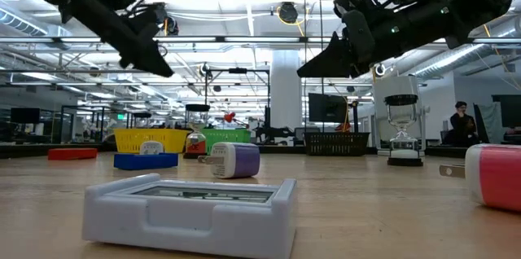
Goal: Pick & Place Office items
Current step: Put the red sand timer into the yellow bin
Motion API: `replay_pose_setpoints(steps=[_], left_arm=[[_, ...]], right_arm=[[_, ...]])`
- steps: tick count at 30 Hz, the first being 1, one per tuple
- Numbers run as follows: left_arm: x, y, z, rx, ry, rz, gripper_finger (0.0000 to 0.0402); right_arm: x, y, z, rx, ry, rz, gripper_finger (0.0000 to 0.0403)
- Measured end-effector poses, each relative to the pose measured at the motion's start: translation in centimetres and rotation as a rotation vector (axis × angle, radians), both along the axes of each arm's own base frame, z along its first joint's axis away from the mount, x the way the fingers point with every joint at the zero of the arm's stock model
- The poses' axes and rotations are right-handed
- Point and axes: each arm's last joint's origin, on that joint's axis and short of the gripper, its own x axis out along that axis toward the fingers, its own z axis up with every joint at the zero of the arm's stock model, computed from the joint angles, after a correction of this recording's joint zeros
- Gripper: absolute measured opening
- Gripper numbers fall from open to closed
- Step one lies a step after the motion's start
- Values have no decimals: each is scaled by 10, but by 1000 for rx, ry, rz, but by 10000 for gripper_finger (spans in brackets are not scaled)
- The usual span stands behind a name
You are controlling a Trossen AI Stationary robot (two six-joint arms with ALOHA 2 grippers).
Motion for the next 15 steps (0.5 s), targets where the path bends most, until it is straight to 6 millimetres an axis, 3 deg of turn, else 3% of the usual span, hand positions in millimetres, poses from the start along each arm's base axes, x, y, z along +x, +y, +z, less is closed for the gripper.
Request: replay_pose_setpoints(steps=[2, 4, 10, 15], left_arm=[[9, -10, -2, -2, 8, -74, 29], [17, -18, -5, -9, 17, -132, 10], [36, -39, -12, -16, 66, -264, 18], [46, -46, -8, -16, 74, -186, 27]], right_arm=[[1, 0, -1, -9, 4, 3, 22], [1, 0, -1, -12, 9, 4, 22], [0, 0, -1, -11, 9, 3, 22], [0, 0, -1, -10, 9, 3, 22]])
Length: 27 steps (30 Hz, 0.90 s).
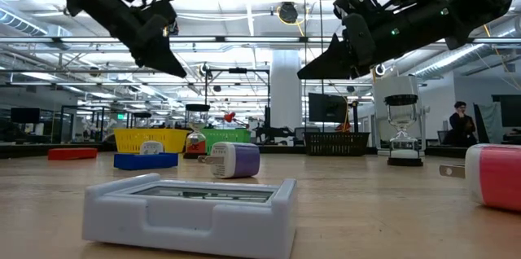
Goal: Pick & Place Office items
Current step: Put the red sand timer into the yellow bin
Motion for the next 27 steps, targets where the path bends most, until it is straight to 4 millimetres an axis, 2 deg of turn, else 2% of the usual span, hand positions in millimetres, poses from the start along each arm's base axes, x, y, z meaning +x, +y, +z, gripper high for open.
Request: replay_pose_setpoints(steps=[4, 12, 17, 22, 27], left_arm=[[9, -6, 2, -32, 14, -1, 77], [37, -11, 8, -96, 83, 18, 225], [58, -9, 4, -114, 190, 47, 299], [71, 0, -5, -115, 287, 92, 343], [76, 9, -18, -130, 333, 117, 353]], right_arm=[[0, 0, 0, 0, 1, 0, 22], [0, 0, -1, -3, 6, 1, 22], [0, 0, -1, -1, 9, 0, 22], [-1, 0, -2, -1, 17, 0, 22], [-1, 0, -2, -1, 17, 0, 22]])
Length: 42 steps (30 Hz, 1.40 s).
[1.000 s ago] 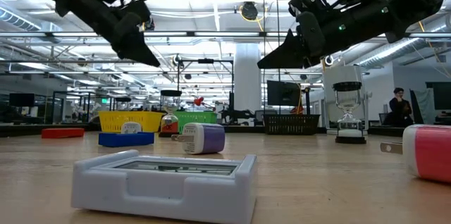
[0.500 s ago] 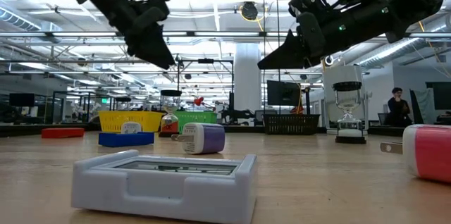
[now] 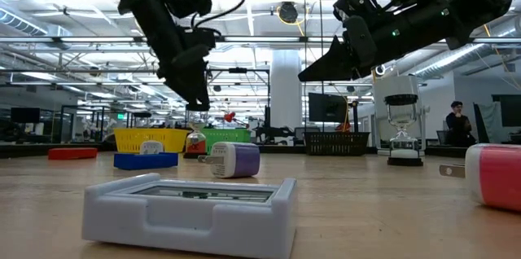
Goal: Pick & Place Office items
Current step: Put the red sand timer into the yellow bin
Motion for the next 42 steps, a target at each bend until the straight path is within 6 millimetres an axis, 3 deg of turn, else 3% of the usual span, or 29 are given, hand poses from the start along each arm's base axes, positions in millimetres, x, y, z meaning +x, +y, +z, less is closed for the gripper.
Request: replay_pose_setpoints(steps=[8, 16, 22, 29, 32, 36, 42], left_arm=[[4, 4, -14, -31, 46, -32, 318], [7, 5, -21, -32, 81, -74, 215], [-3, 13, -9, -8, 65, -51, 211], [-43, 45, 50, 52, 0, 200, 211], [-60, 64, 65, 95, 8, 363, 211], [-76, 91, 65, 100, 11, 495, 211], [-86, 123, 30, 68, 5, 582, 211]], right_arm=[[0, 0, -1, 0, 6, 0, 22], [0, 0, -1, 3, 5, -1, 22], [0, 0, -1, 3, 5, -1, 22], [0, 0, -1, 3, 5, -1, 22], [0, 0, -1, 3, 5, -1, 22], [0, 0, -1, 3, 5, -1, 22], [0, 0, -1, 3, 6, -1, 22]])
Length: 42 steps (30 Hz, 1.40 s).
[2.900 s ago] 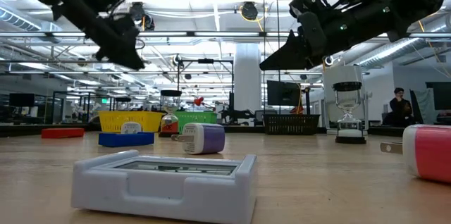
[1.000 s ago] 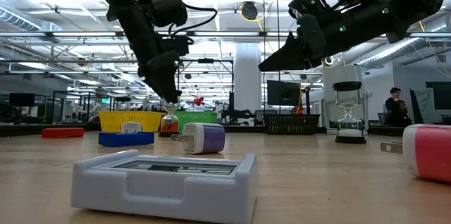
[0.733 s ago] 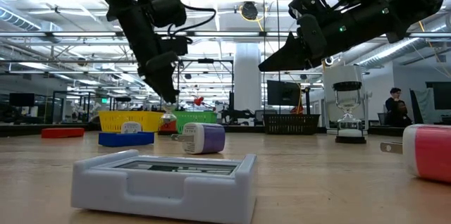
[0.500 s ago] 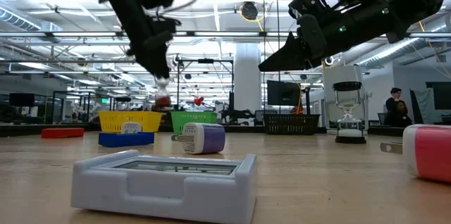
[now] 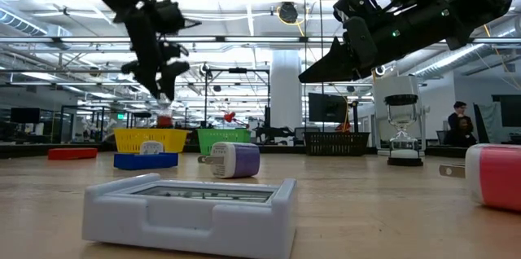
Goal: Pick & Place Office items
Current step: Put the red sand timer into the yellow bin
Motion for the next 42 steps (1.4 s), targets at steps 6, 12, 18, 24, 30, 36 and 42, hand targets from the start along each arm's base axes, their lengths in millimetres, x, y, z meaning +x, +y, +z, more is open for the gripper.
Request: replay_pose_setpoints(steps=[6, 12, 18, 24, 30, 36, 42], left_arm=[[-6, 12, -25, -29, 1, 35, 211], [-8, 19, -33, -19, -8, 67, 211], [-5, 24, -45, -44, 10, 72, 211], [0, 30, -55, -40, 14, 77, 211], [1, 30, -56, -38, 18, 80, 221], [4, 27, -57, -36, 43, 50, 291], [4, 27, -56, -22, 65, 38, 310]], right_arm=[[0, 0, 0, -1, 0, 0, 22], [0, 0, 0, 0, 0, 0, 22], [0, 0, 0, 0, 0, 0, 22], [0, 0, 0, 0, 0, 0, 22], [0, 0, 0, 0, 0, 0, 22], [0, 0, 0, 0, 0, 0, 22], [0, 0, 0, 0, 0, 0, 22]])
